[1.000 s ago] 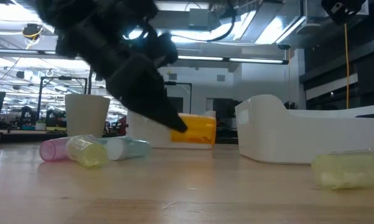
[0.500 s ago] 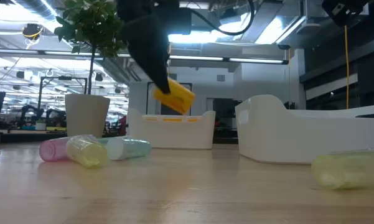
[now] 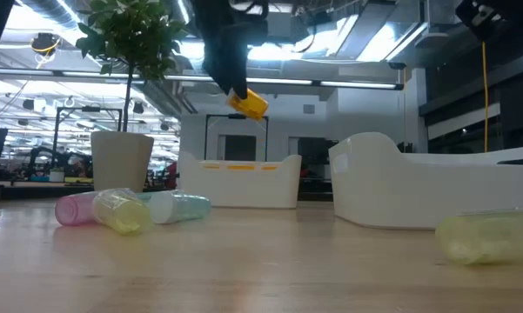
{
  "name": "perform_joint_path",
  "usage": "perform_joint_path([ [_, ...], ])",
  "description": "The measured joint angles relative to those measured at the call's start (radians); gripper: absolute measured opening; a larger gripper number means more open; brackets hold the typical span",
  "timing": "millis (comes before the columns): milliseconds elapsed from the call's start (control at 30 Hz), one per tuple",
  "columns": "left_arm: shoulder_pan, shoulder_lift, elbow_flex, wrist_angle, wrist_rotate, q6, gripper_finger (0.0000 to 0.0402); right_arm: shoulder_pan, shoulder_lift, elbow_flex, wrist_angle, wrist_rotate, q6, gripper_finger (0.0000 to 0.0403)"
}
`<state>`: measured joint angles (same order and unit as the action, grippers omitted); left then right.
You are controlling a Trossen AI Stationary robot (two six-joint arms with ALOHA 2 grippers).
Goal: Pick and place medicine bottles into bin by pill shape (circle, oval)
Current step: Put the large orange pill bottle into the top white bin
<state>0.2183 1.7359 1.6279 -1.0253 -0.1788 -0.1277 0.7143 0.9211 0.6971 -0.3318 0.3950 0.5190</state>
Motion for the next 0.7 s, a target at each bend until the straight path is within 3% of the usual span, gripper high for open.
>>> perform_joint_path([
  [267,-0.021,0.000,0.000,-0.142,0.100,-0.044,0.0188,0.000,0.000,0.000,-0.014,0.003,-0.003,0.0176],
  [500,-0.130,0.007,0.000,-0.442,0.101,-0.234,0.0188,0.000,0.000,0.000,-0.014,0.003,-0.001,0.0176],
  [700,-0.250,0.006,-0.073,-0.486,0.188,-0.334,0.0188,0.000,0.001,0.000,-0.014,0.004,0.000,0.0176],
])
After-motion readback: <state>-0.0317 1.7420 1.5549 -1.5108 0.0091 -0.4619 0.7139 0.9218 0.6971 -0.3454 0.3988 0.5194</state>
